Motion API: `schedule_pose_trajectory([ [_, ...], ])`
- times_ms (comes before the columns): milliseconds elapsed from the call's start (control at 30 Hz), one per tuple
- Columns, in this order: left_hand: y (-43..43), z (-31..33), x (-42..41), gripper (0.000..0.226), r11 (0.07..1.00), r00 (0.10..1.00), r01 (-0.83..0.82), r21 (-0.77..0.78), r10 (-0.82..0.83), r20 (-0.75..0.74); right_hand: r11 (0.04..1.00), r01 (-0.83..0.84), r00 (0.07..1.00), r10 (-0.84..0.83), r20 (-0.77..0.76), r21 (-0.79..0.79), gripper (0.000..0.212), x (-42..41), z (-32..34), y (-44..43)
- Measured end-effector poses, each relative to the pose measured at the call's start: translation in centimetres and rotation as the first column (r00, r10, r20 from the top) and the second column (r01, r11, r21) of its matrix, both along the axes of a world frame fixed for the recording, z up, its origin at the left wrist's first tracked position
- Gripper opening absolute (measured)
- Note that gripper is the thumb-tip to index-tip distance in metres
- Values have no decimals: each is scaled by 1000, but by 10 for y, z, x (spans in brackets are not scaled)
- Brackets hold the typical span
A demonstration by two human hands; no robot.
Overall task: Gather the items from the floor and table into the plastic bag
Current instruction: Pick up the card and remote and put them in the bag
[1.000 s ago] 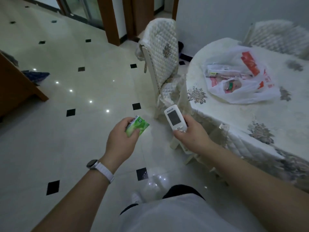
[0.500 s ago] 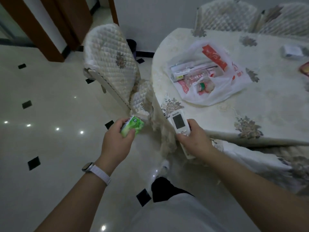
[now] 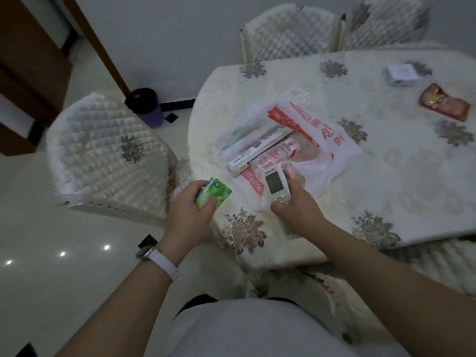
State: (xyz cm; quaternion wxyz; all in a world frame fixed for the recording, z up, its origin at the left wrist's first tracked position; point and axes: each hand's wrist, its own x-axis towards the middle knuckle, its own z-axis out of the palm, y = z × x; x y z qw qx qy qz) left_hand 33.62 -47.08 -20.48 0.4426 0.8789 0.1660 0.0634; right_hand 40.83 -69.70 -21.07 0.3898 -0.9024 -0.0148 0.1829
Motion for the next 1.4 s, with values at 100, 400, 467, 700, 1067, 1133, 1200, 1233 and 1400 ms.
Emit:
schedule_pose_trajectory([
  [100,13,0,38,26,999,999,39,5,-39,15,999,44,999,-44,1,-15,47,14,-3,1],
  [400,20,-34,157,20,931,928,363,-50,-365,-67,972,229,973,-229,-3,-47,49,74,-8,31],
  [467,22,-42,184,22,897,894,433,-88,-440,-84,951,302,952,-304,-27,-59,52,88,-9,39],
  [700,29,-59,282,25,787,786,596,-160,-612,-85,840,531,842,-538,-46,-110,51,149,-25,67],
  [1067,-2,-89,366,35,714,711,689,-124,-699,-70,661,744,667,-742,62,-99,36,223,-55,82],
  [1133,-8,-93,372,38,707,704,699,-101,-706,-73,653,748,661,-749,47,-120,35,231,-55,83],
  [1200,-13,-96,377,38,701,697,708,-87,-713,-68,639,757,649,-759,43,-136,27,238,-55,83],
  [1233,-15,-97,378,38,696,693,713,-84,-718,-64,635,760,645,-763,43,-141,20,239,-55,83],
  [1400,-12,-94,372,39,644,644,765,-9,-765,-3,664,726,682,-728,65,-179,22,230,-50,85],
])
